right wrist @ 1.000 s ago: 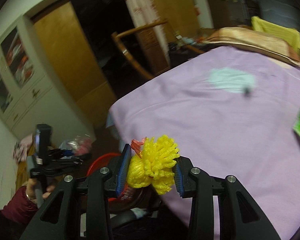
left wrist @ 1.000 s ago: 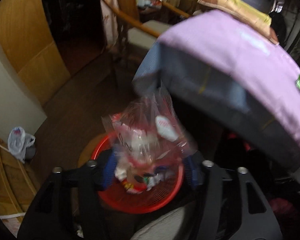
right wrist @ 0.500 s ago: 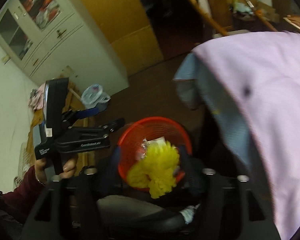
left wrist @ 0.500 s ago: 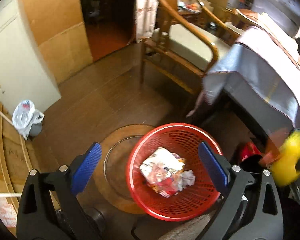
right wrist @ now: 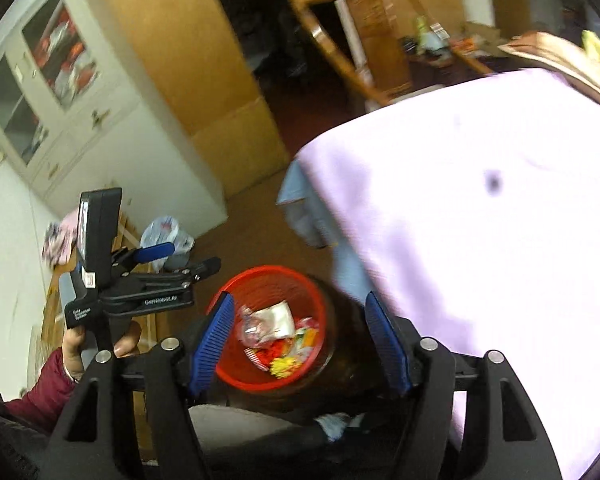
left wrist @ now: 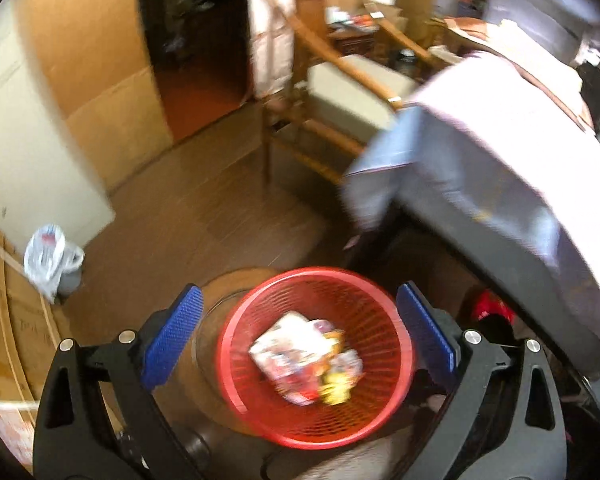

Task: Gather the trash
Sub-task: 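Return both tools to the table over the green tea carton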

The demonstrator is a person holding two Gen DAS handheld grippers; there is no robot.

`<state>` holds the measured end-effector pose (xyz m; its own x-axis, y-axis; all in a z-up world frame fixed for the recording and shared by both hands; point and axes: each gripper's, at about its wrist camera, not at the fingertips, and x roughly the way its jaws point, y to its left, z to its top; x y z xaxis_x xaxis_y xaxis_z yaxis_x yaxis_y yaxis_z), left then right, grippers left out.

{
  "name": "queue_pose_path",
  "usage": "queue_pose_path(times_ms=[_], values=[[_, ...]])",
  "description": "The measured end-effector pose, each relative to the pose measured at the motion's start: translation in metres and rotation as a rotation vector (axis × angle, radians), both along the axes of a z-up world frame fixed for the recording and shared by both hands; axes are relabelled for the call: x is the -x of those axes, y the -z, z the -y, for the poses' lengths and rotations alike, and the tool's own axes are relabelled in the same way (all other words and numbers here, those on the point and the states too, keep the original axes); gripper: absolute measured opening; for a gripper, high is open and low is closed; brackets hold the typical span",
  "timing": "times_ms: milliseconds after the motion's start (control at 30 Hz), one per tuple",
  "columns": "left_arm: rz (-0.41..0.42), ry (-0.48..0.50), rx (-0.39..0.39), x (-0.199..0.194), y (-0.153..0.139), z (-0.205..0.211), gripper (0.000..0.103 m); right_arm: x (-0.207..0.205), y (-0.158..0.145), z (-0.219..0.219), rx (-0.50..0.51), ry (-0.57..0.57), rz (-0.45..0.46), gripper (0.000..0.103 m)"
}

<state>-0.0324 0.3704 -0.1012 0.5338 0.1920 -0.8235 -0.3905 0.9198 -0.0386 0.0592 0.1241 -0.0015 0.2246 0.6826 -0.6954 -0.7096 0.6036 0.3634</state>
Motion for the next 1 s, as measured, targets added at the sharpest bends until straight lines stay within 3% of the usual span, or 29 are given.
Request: queue_pose_path(times_ms=[267, 533, 667, 833, 1000], values=[[0.038, 0.268, -0.043, -0.065, -0.038, 0.144, 0.096, -0.021, -0.003, 0.156, -0.081, 0.285, 0.074, 0.079], [0.008, 0.544, -0.039, -0.159, -0.043, 0.297, 0.096, -0.056, 0.016, 0.319, -0.085, 0.666, 0.084, 0.087], [-0.016, 0.656, -0.014, -0.203, -0.04, 0.363, 0.096, -0.068, 0.036, 0.379, -0.04, 0.825, 0.075, 0.088], [-0.045, 0.781, -0.01, -0.248, -0.037, 0.438, 0.096, -0.084, 0.057, 0.425, 0.005, 0.955, 0.043, 0.098], [-0.074, 0.907, -0.008, -0.267, -0.027, 0.49, 0.097, -0.104, 0.081, 0.452, -0.118, 0.999, -0.123, 0.098]])
